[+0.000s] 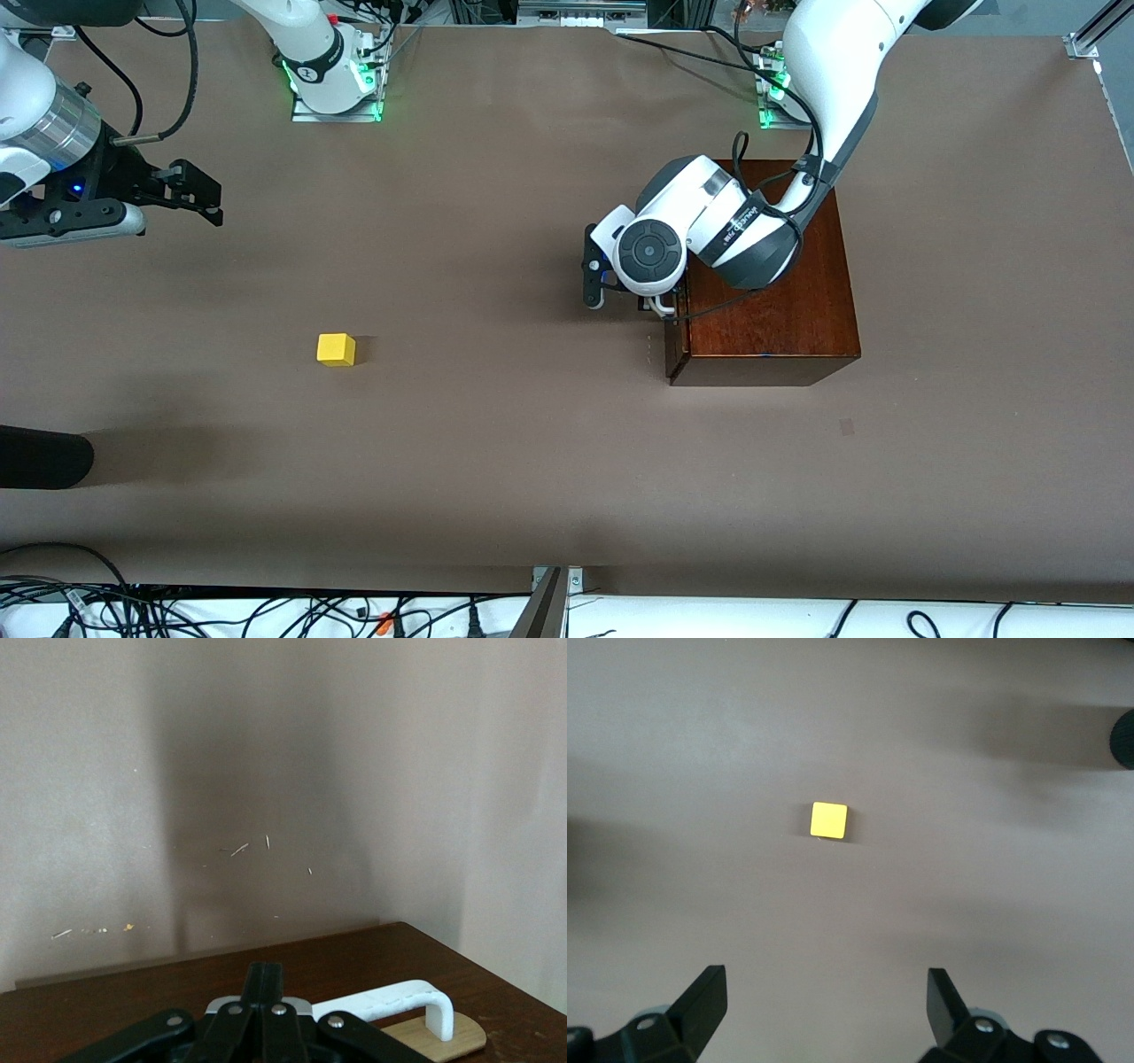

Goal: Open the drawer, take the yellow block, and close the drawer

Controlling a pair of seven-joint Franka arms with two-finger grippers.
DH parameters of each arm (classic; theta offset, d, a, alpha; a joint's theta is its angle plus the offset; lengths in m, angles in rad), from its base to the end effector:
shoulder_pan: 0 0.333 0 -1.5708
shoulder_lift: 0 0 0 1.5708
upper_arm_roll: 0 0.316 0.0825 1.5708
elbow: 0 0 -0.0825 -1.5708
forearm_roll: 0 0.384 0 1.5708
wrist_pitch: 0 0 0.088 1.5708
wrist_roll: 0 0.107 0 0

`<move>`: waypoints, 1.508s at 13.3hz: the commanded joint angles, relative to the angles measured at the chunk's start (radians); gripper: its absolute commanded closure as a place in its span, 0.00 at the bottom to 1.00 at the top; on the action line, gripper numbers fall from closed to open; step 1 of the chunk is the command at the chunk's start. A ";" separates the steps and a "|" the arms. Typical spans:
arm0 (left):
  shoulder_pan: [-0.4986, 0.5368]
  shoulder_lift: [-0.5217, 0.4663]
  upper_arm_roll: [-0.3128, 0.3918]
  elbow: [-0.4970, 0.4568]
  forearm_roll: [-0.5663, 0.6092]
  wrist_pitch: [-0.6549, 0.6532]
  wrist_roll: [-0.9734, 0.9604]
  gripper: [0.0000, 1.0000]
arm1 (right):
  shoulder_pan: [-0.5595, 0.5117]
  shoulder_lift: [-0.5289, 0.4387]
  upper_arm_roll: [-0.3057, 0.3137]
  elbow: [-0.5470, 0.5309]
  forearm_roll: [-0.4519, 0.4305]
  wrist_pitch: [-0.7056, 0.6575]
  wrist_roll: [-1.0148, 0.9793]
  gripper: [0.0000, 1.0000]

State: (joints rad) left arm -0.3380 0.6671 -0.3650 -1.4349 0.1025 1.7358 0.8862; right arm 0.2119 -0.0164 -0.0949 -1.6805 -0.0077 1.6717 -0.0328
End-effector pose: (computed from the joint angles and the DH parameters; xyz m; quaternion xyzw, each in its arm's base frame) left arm 0.5495 -0.3986 0.2969 0.6907 -0.7019 -0.1536 0.0816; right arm 0.5525 0.0638 0.5903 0.9972 0.0752 0.0039 0.0029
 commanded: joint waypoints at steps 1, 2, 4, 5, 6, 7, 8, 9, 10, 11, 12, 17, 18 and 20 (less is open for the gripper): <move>0.011 -0.009 0.006 0.001 0.039 -0.032 0.025 1.00 | -0.008 0.006 0.007 0.028 -0.008 -0.026 -0.006 0.00; 0.013 -0.007 0.006 0.001 0.039 -0.032 0.025 1.00 | -0.008 0.006 0.007 0.027 -0.008 -0.027 -0.007 0.00; 0.011 -0.009 0.004 0.002 0.037 -0.030 0.023 1.00 | -0.008 0.006 0.006 0.027 -0.008 -0.026 -0.007 0.00; 0.011 -0.009 0.004 0.004 0.039 -0.032 0.023 1.00 | -0.008 0.004 0.009 0.027 -0.006 -0.026 -0.001 0.00; 0.014 -0.009 0.006 0.002 0.039 -0.039 0.023 1.00 | -0.008 0.004 0.011 0.027 -0.005 -0.027 0.001 0.00; 0.014 -0.009 0.006 0.002 0.039 -0.054 0.023 1.00 | -0.008 0.003 0.011 0.027 -0.003 -0.027 0.001 0.00; 0.017 -0.009 0.006 0.004 0.039 -0.055 0.023 1.00 | -0.008 0.003 0.011 0.027 0.000 -0.027 0.001 0.00; 0.019 -0.009 0.004 0.005 0.037 -0.055 0.023 1.00 | -0.008 0.003 0.011 0.027 0.002 -0.027 0.001 0.00; 0.020 -0.012 0.003 0.010 0.031 -0.055 0.017 1.00 | -0.008 0.003 0.011 0.027 0.003 -0.027 0.001 0.00; 0.023 -0.024 0.001 0.011 0.019 -0.055 0.010 1.00 | -0.008 0.003 0.011 0.027 0.003 -0.027 0.001 0.00; 0.030 -0.032 -0.005 0.030 0.016 -0.055 0.008 1.00 | -0.008 0.003 0.011 0.027 0.005 -0.027 0.001 0.00; 0.028 -0.113 -0.014 0.154 -0.068 -0.054 -0.041 0.00 | -0.008 0.003 0.007 0.027 0.005 -0.027 0.001 0.00; 0.039 -0.144 -0.012 0.165 -0.075 -0.061 -0.059 0.00 | -0.008 0.003 0.007 0.027 0.005 -0.027 0.001 0.00; 0.098 -0.191 -0.008 0.169 -0.073 -0.119 -0.093 0.00 | -0.008 0.003 0.006 0.027 0.005 -0.026 0.001 0.00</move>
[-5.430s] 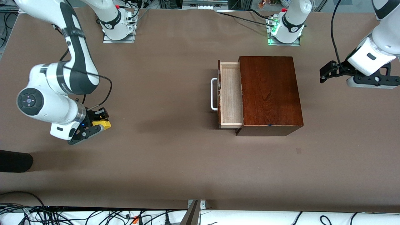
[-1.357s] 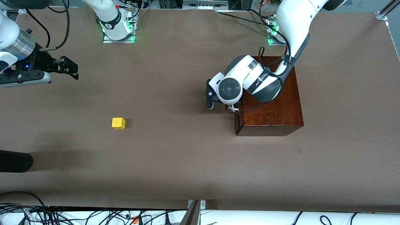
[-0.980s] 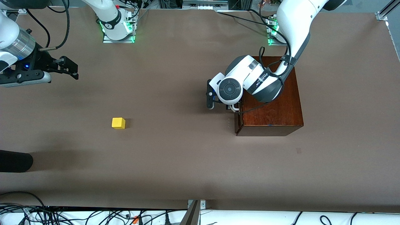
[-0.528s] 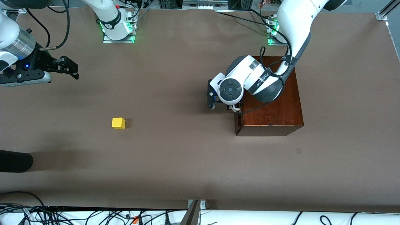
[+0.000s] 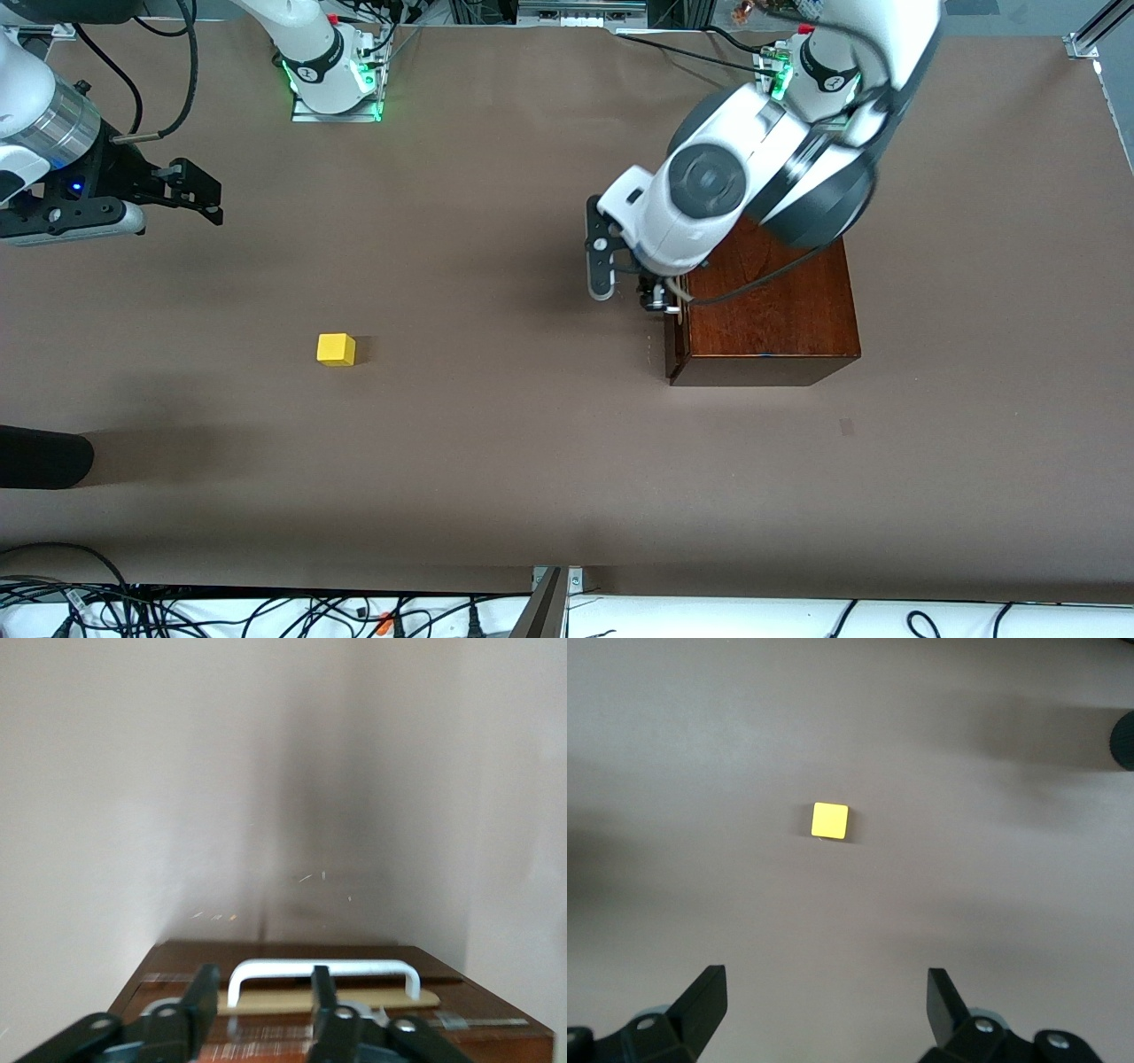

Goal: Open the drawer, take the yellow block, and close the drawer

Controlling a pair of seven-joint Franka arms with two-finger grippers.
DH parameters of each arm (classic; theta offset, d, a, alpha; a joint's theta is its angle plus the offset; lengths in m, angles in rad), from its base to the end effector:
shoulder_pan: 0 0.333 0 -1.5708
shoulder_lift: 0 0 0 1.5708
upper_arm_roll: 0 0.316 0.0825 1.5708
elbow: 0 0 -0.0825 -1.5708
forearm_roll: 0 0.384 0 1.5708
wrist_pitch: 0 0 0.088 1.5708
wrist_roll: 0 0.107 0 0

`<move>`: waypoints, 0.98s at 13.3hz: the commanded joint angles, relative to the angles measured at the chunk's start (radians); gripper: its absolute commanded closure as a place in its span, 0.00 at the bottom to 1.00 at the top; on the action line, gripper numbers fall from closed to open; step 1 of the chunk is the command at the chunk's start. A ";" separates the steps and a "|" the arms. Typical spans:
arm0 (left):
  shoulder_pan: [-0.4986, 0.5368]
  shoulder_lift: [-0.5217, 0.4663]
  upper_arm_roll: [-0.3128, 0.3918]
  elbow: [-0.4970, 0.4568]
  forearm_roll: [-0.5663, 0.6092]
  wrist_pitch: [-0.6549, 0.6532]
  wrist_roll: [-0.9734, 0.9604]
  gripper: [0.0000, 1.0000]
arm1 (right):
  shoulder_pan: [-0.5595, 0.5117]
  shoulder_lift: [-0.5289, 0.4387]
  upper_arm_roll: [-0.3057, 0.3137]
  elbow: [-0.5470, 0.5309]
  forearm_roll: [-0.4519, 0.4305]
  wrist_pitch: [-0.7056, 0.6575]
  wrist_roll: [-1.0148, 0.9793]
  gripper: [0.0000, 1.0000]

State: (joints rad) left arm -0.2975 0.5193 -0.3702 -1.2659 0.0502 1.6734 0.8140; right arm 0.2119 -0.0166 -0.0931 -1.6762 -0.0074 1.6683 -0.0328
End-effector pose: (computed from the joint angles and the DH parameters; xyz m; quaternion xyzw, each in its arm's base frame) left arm 0.5801 -0.3802 0.4668 0.7459 -0.6616 -0.0341 0.0689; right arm 0.5522 0.0648 0.5922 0.9971 0.0761 0.0044 0.0027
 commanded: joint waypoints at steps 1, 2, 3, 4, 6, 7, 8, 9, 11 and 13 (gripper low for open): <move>0.104 -0.050 -0.003 0.005 -0.020 -0.113 -0.025 0.00 | -0.008 0.003 0.004 0.023 0.006 -0.022 0.001 0.00; 0.156 -0.071 0.002 0.026 -0.015 -0.160 -0.065 0.00 | -0.008 0.004 0.004 0.023 0.006 -0.022 0.001 0.00; 0.187 -0.090 0.005 0.039 0.000 -0.175 -0.134 0.00 | -0.008 0.004 0.004 0.023 0.006 -0.022 0.001 0.00; 0.222 -0.100 0.010 0.043 0.028 -0.182 -0.175 0.00 | -0.008 0.003 0.004 0.023 0.006 -0.022 0.001 0.00; 0.232 -0.159 0.065 0.036 0.072 -0.190 -0.206 0.00 | -0.008 0.004 0.003 0.023 0.006 -0.022 0.001 0.00; 0.236 -0.182 0.085 0.019 0.071 -0.190 -0.243 0.00 | -0.008 0.003 0.003 0.023 0.006 -0.022 0.001 0.00; 0.235 -0.233 0.133 -0.031 0.063 -0.182 -0.325 0.00 | -0.008 0.004 0.003 0.023 0.006 -0.022 0.001 0.00; 0.228 -0.287 0.172 -0.088 0.063 -0.153 -0.463 0.00 | -0.008 0.004 0.003 0.023 0.006 -0.022 0.001 0.00; 0.228 -0.398 0.207 -0.215 0.062 -0.121 -0.698 0.00 | -0.008 0.003 0.003 0.023 0.006 -0.022 0.001 0.00; 0.219 -0.534 0.259 -0.411 0.065 0.018 -0.777 0.00 | -0.008 0.003 0.003 0.023 0.006 -0.022 0.001 0.00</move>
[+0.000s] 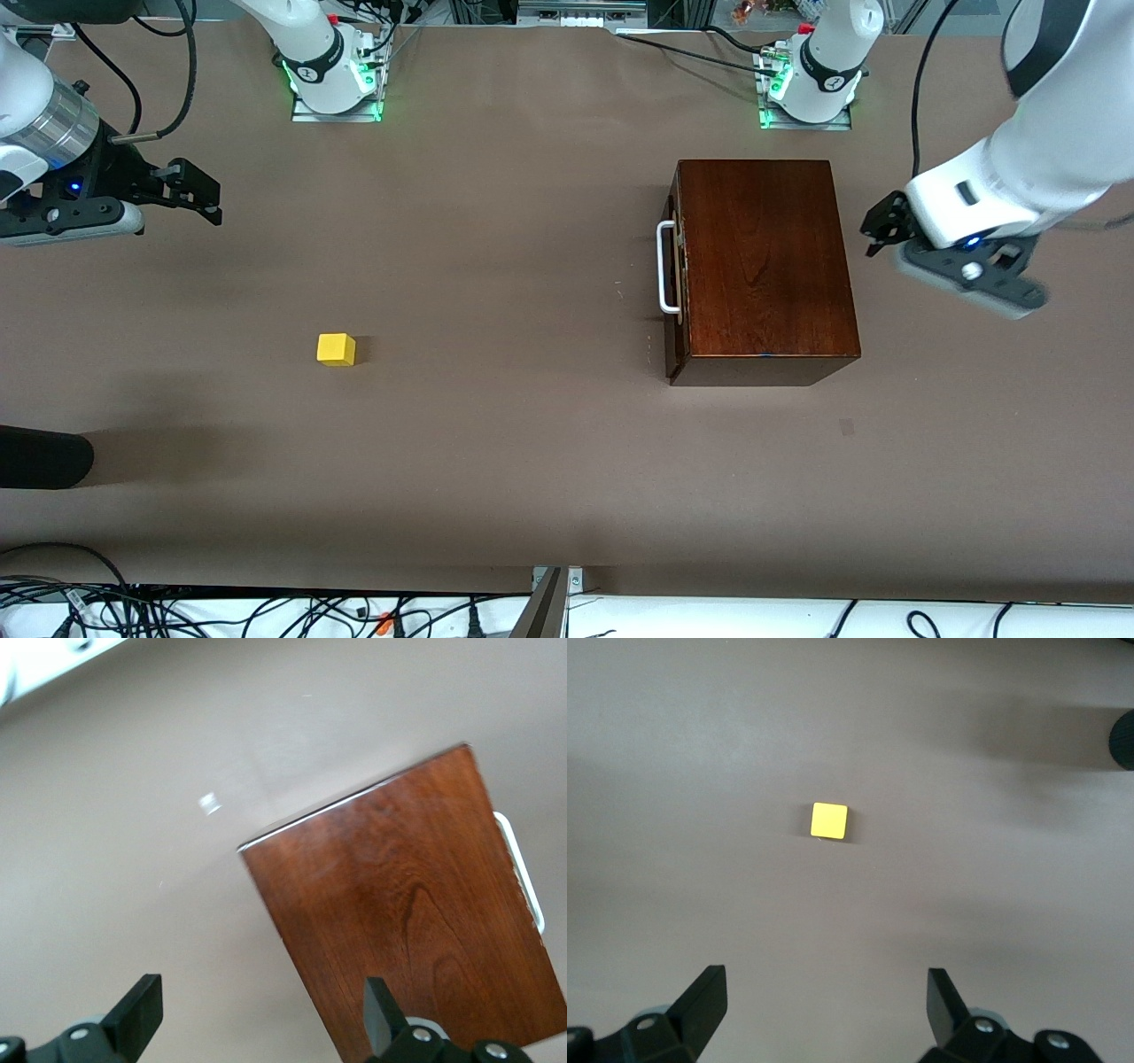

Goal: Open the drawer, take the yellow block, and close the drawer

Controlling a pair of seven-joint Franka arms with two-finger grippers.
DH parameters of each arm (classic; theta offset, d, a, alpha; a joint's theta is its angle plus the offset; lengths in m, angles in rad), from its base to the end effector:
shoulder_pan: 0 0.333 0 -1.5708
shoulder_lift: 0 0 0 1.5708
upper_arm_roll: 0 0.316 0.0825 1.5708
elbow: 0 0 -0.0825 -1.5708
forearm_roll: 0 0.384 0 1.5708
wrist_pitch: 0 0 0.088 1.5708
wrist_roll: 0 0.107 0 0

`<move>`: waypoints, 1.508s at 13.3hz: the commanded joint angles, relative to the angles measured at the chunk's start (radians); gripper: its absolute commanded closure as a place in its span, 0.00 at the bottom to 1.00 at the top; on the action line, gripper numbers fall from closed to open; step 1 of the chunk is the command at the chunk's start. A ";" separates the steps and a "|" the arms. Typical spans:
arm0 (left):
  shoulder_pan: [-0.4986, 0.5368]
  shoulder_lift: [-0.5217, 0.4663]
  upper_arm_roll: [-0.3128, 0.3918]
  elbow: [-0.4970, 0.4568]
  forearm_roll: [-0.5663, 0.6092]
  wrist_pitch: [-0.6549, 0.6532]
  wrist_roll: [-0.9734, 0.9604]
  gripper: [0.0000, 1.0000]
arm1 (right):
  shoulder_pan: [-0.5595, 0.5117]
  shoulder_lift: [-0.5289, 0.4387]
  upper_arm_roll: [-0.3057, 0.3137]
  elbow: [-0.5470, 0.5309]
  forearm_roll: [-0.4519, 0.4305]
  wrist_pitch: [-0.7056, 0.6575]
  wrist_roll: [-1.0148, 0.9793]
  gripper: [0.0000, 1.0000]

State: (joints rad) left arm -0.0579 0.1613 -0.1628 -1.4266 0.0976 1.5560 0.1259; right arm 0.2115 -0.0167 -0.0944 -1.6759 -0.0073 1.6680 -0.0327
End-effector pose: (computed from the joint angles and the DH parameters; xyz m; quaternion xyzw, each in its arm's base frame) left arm 0.5910 -0.1134 0.5992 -0.9844 0.1715 0.0132 0.0364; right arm 0.5523 0.0638 0.5923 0.9972 0.0752 0.0045 0.0027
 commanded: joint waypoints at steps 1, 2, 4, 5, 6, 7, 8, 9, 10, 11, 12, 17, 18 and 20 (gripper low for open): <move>-0.034 -0.225 0.083 -0.323 0.017 0.204 -0.084 0.00 | -0.008 0.003 0.004 0.022 0.006 -0.022 0.001 0.00; -0.037 -0.229 0.097 -0.337 0.014 0.220 -0.086 0.00 | -0.008 0.004 0.004 0.022 0.006 -0.022 0.001 0.00; -0.034 -0.226 0.127 -0.334 -0.019 0.228 -0.084 0.00 | -0.008 0.004 0.004 0.022 0.006 -0.022 0.001 0.00; -0.025 -0.224 0.134 -0.331 -0.031 0.217 -0.080 0.00 | -0.008 0.004 0.004 0.022 0.006 -0.022 0.001 0.00; -0.013 -0.218 0.132 -0.324 -0.036 0.198 -0.081 0.00 | -0.008 0.004 0.004 0.022 0.006 -0.022 0.001 0.00; -0.013 -0.201 0.129 -0.301 -0.041 0.175 -0.089 0.00 | -0.008 0.004 0.004 0.022 0.006 -0.022 0.002 0.00; -0.016 -0.169 0.121 -0.287 -0.042 0.174 -0.101 0.00 | -0.008 0.004 0.004 0.022 0.006 -0.022 0.001 0.00; -0.013 -0.145 0.121 -0.250 -0.048 0.174 -0.097 0.00 | -0.008 0.004 0.004 0.022 0.006 -0.022 0.001 0.00; -0.011 -0.131 0.123 -0.242 -0.052 0.174 -0.098 0.00 | -0.008 0.004 0.004 0.022 0.006 -0.022 0.001 0.00; -0.011 -0.129 0.123 -0.244 -0.052 0.174 -0.110 0.00 | -0.008 0.004 0.004 0.022 0.006 -0.022 0.001 0.00; -0.013 -0.129 0.121 -0.244 -0.052 0.176 -0.135 0.00 | -0.008 0.004 0.004 0.022 0.006 -0.022 0.001 0.00; -0.011 -0.129 0.126 -0.244 -0.050 0.170 -0.134 0.00 | -0.008 0.004 0.004 0.022 0.006 -0.022 0.001 0.00; -0.011 -0.129 0.121 -0.242 -0.050 0.165 -0.134 0.00 | -0.008 0.004 0.004 0.022 0.006 -0.022 0.001 0.00; -0.010 -0.129 0.123 -0.242 -0.050 0.156 -0.134 0.00 | -0.008 0.004 0.004 0.022 0.006 -0.022 0.001 0.00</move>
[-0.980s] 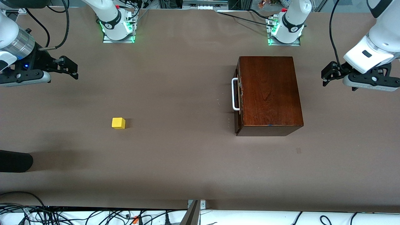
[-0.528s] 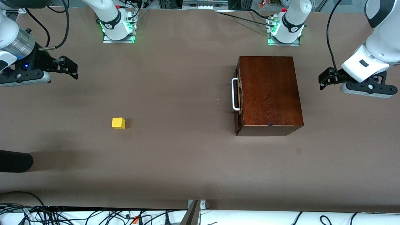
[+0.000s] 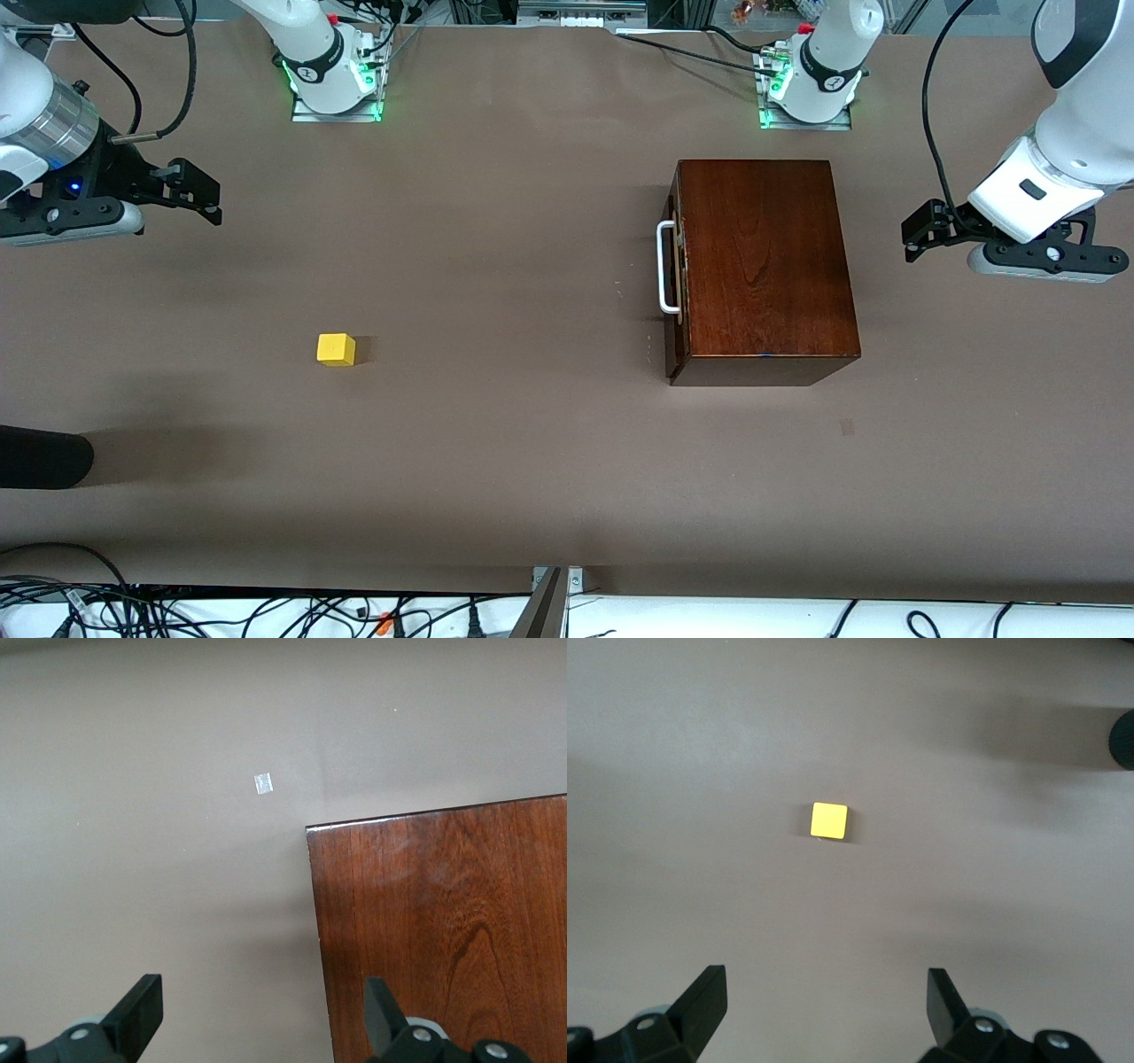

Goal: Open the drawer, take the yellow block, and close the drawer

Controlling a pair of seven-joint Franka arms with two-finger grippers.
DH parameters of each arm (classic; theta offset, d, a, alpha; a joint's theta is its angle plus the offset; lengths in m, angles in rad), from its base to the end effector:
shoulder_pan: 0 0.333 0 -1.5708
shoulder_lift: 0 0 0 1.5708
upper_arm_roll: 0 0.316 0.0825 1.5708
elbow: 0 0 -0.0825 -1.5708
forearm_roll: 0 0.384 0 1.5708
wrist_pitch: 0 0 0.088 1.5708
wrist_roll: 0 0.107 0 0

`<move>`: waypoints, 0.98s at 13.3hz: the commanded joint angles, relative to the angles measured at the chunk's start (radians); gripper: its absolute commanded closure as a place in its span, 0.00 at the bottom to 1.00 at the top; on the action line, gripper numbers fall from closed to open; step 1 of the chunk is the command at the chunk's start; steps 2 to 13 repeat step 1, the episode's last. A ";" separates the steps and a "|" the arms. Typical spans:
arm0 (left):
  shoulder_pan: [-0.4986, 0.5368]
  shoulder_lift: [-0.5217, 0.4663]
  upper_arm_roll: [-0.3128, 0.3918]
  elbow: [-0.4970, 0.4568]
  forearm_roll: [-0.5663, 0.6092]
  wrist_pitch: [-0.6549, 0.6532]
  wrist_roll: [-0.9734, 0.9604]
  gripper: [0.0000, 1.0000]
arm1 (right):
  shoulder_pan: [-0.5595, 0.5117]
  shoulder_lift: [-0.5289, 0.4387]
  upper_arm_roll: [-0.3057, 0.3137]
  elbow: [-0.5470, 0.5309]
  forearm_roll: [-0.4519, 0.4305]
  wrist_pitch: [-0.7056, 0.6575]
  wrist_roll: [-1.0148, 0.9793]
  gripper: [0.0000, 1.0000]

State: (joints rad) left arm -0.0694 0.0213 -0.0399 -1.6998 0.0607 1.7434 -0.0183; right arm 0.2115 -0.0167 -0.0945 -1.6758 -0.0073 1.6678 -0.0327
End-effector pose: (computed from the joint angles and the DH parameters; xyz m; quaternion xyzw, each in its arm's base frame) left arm 0.5688 -0.0567 0.5664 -0.9982 0.0503 -0.0130 0.0288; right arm 0.5523 0.0638 0.5924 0.9972 0.0751 0.0044 0.0027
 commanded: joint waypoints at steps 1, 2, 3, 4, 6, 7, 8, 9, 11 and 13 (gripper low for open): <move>0.002 0.011 0.002 0.032 -0.013 -0.031 0.011 0.00 | -0.007 0.004 0.004 0.022 0.006 -0.022 0.001 0.00; 0.002 0.011 0.002 0.032 -0.013 -0.031 0.011 0.00 | -0.007 0.004 0.004 0.022 0.006 -0.022 0.001 0.00; 0.002 0.011 0.002 0.032 -0.013 -0.031 0.011 0.00 | -0.007 0.004 0.004 0.022 0.006 -0.022 0.001 0.00; 0.002 0.011 0.002 0.032 -0.013 -0.031 0.011 0.00 | -0.007 0.004 0.004 0.022 0.006 -0.022 0.001 0.00; 0.002 0.011 0.002 0.032 -0.013 -0.031 0.011 0.00 | -0.007 0.004 0.004 0.022 0.006 -0.022 0.001 0.00; 0.002 0.011 0.002 0.032 -0.013 -0.031 0.011 0.00 | -0.007 0.004 0.004 0.022 0.006 -0.022 0.001 0.00; 0.002 0.011 0.002 0.032 -0.013 -0.031 0.011 0.00 | -0.007 0.004 0.004 0.022 0.006 -0.022 0.001 0.00; 0.002 0.011 0.002 0.032 -0.013 -0.031 0.011 0.00 | -0.007 0.004 0.004 0.022 0.006 -0.022 0.001 0.00; 0.002 0.011 0.002 0.032 -0.013 -0.031 0.011 0.00 | -0.007 0.004 0.004 0.022 0.006 -0.022 0.001 0.00; 0.002 0.011 0.002 0.032 -0.013 -0.031 0.011 0.00 | -0.007 0.004 0.004 0.022 0.006 -0.022 0.001 0.00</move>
